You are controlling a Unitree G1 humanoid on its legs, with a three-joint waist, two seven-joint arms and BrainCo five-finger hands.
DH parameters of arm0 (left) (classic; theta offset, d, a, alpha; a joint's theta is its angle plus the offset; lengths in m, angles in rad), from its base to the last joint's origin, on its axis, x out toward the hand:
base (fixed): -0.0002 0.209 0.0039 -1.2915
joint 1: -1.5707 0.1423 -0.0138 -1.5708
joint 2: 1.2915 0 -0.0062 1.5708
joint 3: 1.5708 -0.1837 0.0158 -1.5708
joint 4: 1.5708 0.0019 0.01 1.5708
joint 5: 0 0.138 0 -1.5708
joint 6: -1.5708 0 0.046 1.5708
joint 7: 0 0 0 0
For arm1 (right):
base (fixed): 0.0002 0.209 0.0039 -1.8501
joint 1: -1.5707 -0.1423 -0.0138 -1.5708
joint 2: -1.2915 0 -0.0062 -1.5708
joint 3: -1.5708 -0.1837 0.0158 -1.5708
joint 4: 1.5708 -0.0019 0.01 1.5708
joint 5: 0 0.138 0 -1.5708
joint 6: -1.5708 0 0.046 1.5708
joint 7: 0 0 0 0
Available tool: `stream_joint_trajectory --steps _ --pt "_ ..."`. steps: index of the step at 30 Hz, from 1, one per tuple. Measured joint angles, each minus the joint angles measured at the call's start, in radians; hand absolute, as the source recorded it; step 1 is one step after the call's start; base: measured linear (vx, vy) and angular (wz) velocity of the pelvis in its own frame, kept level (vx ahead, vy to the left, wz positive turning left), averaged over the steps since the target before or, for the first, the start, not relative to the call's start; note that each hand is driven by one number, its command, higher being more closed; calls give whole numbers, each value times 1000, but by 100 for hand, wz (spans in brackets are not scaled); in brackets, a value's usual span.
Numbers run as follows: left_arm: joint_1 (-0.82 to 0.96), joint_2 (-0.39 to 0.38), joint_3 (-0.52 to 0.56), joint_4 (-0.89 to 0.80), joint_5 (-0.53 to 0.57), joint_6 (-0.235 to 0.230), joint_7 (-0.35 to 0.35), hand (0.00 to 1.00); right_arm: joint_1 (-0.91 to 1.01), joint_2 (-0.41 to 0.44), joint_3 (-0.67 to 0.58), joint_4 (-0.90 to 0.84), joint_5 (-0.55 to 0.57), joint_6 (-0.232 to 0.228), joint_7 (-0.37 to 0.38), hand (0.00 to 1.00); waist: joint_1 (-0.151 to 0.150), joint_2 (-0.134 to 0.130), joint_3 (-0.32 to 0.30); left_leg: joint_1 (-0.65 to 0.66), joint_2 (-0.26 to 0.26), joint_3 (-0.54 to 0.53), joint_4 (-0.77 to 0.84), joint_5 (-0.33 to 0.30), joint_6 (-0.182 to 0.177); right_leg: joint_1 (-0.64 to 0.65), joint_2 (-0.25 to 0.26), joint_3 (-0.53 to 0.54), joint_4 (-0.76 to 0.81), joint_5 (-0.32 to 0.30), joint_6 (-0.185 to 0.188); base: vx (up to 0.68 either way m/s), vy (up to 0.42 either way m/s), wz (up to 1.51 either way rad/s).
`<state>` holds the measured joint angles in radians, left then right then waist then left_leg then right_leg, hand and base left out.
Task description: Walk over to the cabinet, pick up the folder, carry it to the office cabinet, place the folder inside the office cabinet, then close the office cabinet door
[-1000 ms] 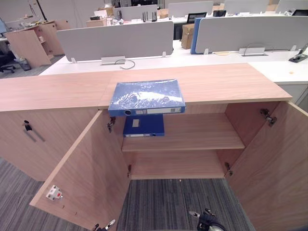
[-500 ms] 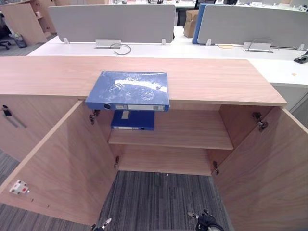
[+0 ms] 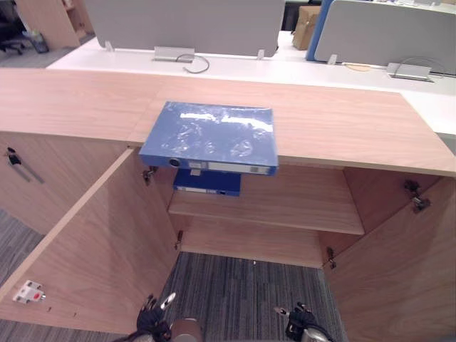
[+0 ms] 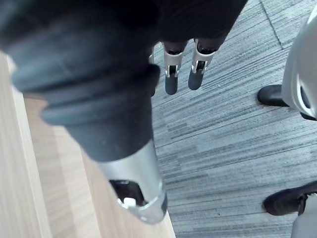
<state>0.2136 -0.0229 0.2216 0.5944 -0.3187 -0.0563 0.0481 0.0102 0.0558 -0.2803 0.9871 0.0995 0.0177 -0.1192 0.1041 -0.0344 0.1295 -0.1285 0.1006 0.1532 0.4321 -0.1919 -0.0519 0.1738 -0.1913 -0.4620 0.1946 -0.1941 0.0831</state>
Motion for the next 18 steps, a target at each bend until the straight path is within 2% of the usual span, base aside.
stream_joint_trajectory --steps 1,3,7,10,12,16,18 --pt "3 -2 -7 -36 -14 0 0 0 -4 3 1 -7 0 0 0 0 0 -9 3 5 -15 2 -11 7 11 2 -12 0 -6 2 2 104 219 14" --pt "38 -8 -23 -183 -103 -7 -3 0 -16 4 42 -17 0 0 0 0 2 -6 9 19 -42 8 -20 15 24 23 -37 0 -21 9 8 69 169 5" --pt "79 -2 -34 -344 -232 -41 -20 0 -13 12 94 -34 -2 0 3 0 14 -6 8 46 -47 13 -62 30 25 34 -36 0 -41 24 27 -11 -6 -3" --pt "101 -17 -97 -430 -334 -50 -25 0 8 5 137 -34 -3 0 7 0 16 -7 7 67 -47 11 -117 60 17 33 -33 0 -52 32 28 -41 -47 -2" --pt "121 -30 -183 -537 -380 -50 -23 0 40 3 160 -30 -3 1 9 0 21 -8 3 79 -48 5 -150 81 11 32 -30 -1 -52 32 28 -55 -59 2" --pt "113 -24 -270 -708 -388 -52 -18 0 66 -9 192 -25 -3 2 9 0 21 -10 -24 81 -47 -6 -197 116 4 19 -18 -4 -61 39 20 -46 -37 4" --pt "117 -23 -278 -770 -329 -60 -4 0 71 -13 192 -10 -3 2 8 0 24 -10 -39 80 -47 -9 -206 123 4 19 -16 -8 -68 43 20 -37 -6 7"
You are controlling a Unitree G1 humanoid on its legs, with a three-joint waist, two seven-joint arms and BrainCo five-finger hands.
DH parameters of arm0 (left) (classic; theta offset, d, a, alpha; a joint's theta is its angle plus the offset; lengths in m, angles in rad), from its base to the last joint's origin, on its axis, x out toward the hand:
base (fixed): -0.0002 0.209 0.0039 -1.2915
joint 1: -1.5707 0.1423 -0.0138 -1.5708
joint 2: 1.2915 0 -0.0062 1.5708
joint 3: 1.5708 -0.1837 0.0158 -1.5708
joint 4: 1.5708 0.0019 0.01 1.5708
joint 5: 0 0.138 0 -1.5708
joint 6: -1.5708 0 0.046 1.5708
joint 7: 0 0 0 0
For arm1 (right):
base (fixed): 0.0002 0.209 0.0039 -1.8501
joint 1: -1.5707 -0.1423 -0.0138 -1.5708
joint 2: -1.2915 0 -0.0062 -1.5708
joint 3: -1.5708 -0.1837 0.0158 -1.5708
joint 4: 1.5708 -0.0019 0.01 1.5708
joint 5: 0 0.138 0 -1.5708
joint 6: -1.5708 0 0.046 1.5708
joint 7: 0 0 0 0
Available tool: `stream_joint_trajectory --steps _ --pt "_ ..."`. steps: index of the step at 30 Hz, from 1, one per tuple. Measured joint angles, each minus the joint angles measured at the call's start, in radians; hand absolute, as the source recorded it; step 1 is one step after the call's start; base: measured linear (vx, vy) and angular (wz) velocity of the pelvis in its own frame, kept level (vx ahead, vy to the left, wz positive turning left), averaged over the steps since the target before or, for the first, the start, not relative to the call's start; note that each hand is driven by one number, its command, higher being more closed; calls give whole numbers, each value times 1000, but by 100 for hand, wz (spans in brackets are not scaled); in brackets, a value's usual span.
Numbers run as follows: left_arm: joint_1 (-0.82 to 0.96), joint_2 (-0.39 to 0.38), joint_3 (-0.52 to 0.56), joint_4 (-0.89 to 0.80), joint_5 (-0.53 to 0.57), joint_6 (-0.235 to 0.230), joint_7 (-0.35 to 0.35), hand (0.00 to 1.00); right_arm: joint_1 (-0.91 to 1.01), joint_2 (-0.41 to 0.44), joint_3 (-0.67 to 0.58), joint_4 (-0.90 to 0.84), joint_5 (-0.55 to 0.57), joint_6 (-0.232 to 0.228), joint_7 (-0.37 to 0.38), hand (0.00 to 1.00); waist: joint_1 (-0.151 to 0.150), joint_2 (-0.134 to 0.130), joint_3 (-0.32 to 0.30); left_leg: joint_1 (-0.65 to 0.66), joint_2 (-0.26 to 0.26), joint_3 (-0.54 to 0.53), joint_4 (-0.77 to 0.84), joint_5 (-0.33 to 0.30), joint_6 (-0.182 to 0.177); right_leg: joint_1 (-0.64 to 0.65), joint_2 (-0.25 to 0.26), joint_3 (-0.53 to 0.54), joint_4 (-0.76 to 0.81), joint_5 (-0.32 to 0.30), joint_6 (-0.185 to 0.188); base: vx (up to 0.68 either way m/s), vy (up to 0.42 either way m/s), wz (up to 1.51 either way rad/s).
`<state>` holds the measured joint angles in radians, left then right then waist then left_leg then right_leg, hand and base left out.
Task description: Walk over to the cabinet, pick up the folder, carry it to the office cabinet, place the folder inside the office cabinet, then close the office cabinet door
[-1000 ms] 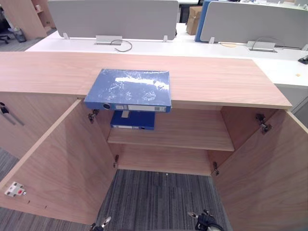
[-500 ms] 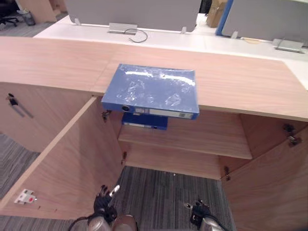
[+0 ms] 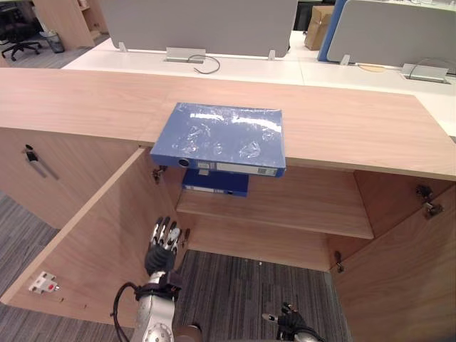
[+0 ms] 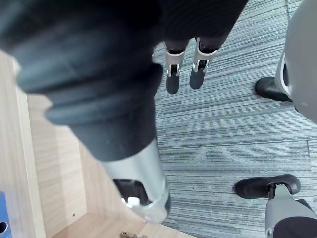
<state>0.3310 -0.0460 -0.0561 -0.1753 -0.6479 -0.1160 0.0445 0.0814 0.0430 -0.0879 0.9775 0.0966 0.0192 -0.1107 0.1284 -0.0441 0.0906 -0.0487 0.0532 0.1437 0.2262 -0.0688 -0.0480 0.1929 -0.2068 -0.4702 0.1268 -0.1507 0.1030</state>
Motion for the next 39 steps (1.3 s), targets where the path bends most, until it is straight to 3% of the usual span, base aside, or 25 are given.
stream_joint_trajectory --steps 4,5,11,15,18,20,25,31,39 --pt "12 -3 28 -102 292 -12 100 0 4 3 -10 0 0 0 -2 0 4 -6 -11 -2 -14 -24 -6 4 3 10 -1 -23 -1 4 -4 -38 29 16" --pt "16 -4 37 -116 321 -13 114 0 5 4 -10 0 0 0 -3 0 7 -6 -12 -1 -14 -25 -7 5 4 10 -2 -23 -1 5 -5 -51 60 8" --pt "35 -10 99 -239 677 -25 349 0 5 29 -7 0 2 -3 -39 0 22 -15 -18 -2 -26 -29 -13 3 14 16 -7 -23 -15 24 -6 -48 55 2" --pt "9 -7 90 -295 911 -19 516 0 2 29 -6 1 4 -5 -66 0 22 -17 -25 -2 -32 -25 -15 6 23 16 -13 -20 -22 38 -5 -53 60 -1" --pt "-69 28 29 -293 1035 2 559 0 -3 29 3 32 2 -10 -78 0 21 -24 -46 3 -32 -12 -44 20 19 10 -8 -5 -50 50 -3 -54 16 -13" --pt "-136 88 -15 -269 1139 16 561 0 -8 28 2 62 0 -10 -79 0 18 -25 -63 24 -30 10 -77 38 18 4 -4 19 -65 59 -2 -22 -15 -35" --pt "-320 229 -49 -87 1372 53 544 0 -27 18 -2 110 -19 -12 -75 0 -28 -21 -118 43 -26 26 -106 51 15 2 11 54 -95 72 -5 10 -16 -19" --pt "-380 341 -36 96 1478 86 501 0 -28 -19 -27 123 -73 -11 -59 0 -53 -17 -116 79 -26 33 -189 94 9 7 30 69 -141 95 -35 -10 -10 -10" --pt "-408 410 -35 208 1526 89 462 0 -29 -48 -41 128 -178 -11 -22 0 -68 -9 -105 117 -31 33 -258 134 10 16 36 73 -159 107 -42 -35 23 -2"
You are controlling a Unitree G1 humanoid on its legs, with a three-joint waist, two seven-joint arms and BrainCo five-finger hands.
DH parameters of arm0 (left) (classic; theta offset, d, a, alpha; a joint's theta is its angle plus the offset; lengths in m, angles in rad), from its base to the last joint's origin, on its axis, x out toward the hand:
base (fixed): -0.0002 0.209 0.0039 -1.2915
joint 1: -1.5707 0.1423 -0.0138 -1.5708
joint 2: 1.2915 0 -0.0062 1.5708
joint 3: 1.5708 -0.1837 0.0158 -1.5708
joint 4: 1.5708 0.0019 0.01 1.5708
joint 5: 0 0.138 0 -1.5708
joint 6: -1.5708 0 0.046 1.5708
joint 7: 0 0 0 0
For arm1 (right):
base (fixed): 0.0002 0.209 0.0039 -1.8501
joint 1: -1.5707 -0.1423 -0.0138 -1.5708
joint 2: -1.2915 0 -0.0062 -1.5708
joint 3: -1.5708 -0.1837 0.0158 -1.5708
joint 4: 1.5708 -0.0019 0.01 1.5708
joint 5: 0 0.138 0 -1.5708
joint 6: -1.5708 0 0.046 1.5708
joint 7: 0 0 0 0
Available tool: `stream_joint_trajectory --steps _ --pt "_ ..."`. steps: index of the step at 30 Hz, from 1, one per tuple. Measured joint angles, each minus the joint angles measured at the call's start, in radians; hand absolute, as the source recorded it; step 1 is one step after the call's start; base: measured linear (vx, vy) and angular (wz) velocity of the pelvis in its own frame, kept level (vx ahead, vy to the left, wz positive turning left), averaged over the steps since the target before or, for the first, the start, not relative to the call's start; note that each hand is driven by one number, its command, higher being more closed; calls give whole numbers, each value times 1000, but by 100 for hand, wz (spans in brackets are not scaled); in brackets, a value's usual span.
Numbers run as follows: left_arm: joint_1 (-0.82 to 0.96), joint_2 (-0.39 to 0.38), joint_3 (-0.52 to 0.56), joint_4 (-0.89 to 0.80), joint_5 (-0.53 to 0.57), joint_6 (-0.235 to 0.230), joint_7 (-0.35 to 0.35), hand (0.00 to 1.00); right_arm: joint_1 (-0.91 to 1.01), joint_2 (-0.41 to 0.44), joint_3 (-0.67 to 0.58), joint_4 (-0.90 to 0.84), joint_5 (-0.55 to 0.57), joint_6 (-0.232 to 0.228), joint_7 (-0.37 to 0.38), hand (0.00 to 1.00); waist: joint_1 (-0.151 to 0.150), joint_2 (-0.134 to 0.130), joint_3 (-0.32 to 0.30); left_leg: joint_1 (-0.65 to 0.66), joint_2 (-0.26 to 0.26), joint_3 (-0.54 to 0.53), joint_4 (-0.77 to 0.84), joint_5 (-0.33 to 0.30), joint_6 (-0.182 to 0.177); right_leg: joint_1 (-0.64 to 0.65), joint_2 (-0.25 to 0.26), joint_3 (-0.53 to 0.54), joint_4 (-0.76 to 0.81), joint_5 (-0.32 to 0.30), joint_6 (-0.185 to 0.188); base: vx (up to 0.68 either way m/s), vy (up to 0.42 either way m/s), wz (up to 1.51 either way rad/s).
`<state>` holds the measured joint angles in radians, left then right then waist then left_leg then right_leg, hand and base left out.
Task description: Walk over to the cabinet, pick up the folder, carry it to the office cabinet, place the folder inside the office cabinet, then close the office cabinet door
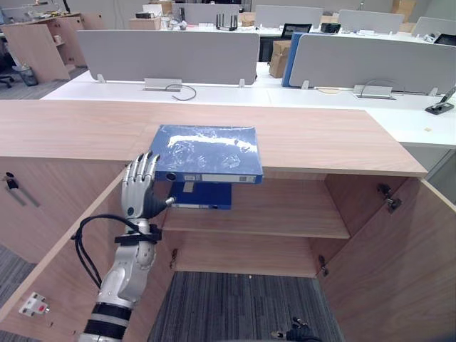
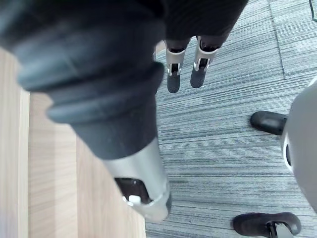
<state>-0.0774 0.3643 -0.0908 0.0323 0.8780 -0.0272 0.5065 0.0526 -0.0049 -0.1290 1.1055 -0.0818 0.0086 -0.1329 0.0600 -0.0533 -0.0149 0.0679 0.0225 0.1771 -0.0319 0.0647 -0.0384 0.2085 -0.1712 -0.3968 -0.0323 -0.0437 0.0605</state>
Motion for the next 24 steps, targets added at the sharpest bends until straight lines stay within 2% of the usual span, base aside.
stream_joint_trajectory --steps 10,24 --pt "-42 77 -8 85 31 -2 -36 0 -24 -10 5 9 -22 0 16 0 -12 1 24 23 -2 -2 -52 34 -2 -1 6 15 -22 15 2 -47 30 -4" --pt "-156 163 -76 181 65 -6 -65 0 -26 -30 13 12 -61 -2 23 0 -29 2 30 22 0 -8 -53 36 -2 0 11 20 -31 24 2 -2 2 0"
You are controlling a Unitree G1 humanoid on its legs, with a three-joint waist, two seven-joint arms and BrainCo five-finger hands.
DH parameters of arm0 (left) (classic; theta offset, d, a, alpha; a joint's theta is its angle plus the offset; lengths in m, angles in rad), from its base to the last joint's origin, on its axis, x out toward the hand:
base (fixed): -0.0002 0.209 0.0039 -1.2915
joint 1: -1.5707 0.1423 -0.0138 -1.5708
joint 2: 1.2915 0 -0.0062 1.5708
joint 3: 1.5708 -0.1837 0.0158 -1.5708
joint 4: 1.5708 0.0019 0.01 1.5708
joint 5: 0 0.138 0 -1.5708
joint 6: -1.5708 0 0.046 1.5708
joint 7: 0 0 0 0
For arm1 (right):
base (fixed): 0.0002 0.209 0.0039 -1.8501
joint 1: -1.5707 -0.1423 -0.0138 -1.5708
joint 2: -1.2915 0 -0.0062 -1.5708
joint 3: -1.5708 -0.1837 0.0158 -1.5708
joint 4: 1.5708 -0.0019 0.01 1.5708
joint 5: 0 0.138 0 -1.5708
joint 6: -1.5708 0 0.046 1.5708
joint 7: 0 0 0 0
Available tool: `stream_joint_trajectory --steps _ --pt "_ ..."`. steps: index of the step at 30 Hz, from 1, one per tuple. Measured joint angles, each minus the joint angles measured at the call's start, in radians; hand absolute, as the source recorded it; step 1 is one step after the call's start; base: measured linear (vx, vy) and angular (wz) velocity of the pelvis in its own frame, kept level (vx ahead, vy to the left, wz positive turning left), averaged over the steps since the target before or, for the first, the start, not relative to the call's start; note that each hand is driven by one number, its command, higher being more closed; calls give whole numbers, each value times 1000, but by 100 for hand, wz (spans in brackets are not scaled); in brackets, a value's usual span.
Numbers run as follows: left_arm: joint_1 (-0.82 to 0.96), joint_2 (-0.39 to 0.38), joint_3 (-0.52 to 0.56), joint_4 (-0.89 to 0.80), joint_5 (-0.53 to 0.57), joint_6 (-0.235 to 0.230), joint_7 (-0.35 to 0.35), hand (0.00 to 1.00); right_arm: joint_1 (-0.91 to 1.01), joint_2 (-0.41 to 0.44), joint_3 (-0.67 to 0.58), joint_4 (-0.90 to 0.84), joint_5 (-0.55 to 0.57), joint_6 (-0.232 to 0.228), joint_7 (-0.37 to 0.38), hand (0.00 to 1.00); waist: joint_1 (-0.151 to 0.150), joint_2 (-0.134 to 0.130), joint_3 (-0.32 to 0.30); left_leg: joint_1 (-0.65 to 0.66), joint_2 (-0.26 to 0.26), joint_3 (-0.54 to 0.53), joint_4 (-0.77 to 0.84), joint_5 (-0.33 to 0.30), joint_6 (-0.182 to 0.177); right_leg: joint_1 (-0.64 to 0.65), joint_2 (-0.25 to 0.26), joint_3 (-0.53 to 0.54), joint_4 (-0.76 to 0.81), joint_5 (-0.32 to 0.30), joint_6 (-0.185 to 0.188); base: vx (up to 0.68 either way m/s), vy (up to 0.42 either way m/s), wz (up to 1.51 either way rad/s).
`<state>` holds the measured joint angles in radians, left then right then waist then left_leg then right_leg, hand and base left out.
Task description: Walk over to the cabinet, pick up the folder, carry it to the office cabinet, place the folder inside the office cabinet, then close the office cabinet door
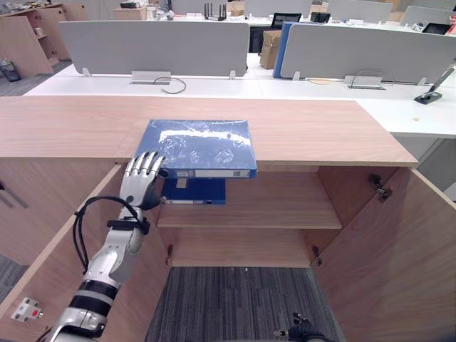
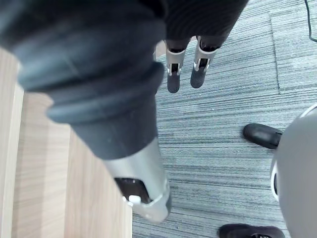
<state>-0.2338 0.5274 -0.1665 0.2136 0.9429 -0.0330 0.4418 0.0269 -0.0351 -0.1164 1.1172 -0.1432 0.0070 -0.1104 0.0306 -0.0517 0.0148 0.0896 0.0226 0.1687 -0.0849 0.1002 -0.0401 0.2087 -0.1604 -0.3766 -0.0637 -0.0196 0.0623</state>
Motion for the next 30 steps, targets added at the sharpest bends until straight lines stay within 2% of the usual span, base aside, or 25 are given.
stream_joint_trajectory --steps 9,30 --pt "-41 11 -4 16 0 0 0 0 0 0 -10 0 -15 0 -1 0 -17 0 0 1 1 6 0 0 -1 -3 0 7 -4 2 0 -14 11 -2" --pt "-178 30 -75 210 -6 6 -15 0 15 -4 -59 0 8 -6 -5 0 -51 11 8 8 5 39 -1 -3 -4 -18 0 61 -20 31 7 -33 28 -8"
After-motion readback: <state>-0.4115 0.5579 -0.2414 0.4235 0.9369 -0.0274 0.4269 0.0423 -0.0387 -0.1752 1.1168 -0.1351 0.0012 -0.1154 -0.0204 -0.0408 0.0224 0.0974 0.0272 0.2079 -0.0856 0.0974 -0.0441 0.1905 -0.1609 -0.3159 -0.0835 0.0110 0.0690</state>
